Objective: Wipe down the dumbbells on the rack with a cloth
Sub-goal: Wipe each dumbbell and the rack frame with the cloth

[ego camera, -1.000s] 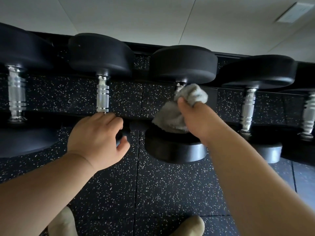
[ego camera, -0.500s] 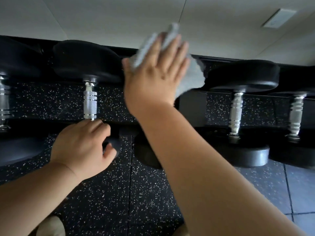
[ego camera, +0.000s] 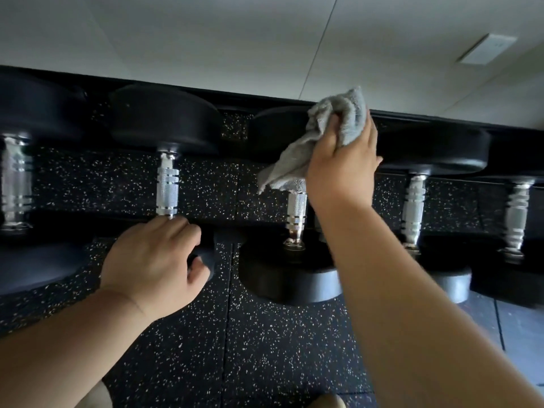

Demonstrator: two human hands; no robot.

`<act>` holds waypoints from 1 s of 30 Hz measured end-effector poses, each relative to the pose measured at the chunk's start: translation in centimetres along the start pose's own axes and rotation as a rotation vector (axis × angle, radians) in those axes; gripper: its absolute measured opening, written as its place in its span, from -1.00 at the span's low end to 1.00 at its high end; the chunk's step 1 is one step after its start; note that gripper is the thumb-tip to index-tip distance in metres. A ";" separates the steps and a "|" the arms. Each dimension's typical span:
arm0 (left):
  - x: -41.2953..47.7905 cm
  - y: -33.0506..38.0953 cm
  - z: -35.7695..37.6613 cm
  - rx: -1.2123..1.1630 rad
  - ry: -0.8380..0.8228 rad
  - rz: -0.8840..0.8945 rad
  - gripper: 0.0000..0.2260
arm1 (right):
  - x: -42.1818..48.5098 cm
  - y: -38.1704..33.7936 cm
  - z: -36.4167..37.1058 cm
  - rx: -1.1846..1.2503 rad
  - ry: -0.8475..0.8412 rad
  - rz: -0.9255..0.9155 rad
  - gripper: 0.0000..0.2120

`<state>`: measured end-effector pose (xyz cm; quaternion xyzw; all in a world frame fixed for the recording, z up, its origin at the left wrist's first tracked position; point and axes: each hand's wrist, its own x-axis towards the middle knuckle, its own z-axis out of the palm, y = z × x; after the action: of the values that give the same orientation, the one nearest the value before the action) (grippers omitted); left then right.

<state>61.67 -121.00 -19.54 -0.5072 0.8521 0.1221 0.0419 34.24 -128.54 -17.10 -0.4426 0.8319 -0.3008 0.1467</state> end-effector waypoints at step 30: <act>0.2 0.1 -0.3 -0.003 -0.017 0.000 -0.78 | 2.6 -1.6 -2.1 -0.523 -0.235 -0.847 0.03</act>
<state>61.54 -121.22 -19.29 -0.5062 0.8516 0.1275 0.0483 32.73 -130.61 -14.34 -0.7937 0.6048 -0.0638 -0.0114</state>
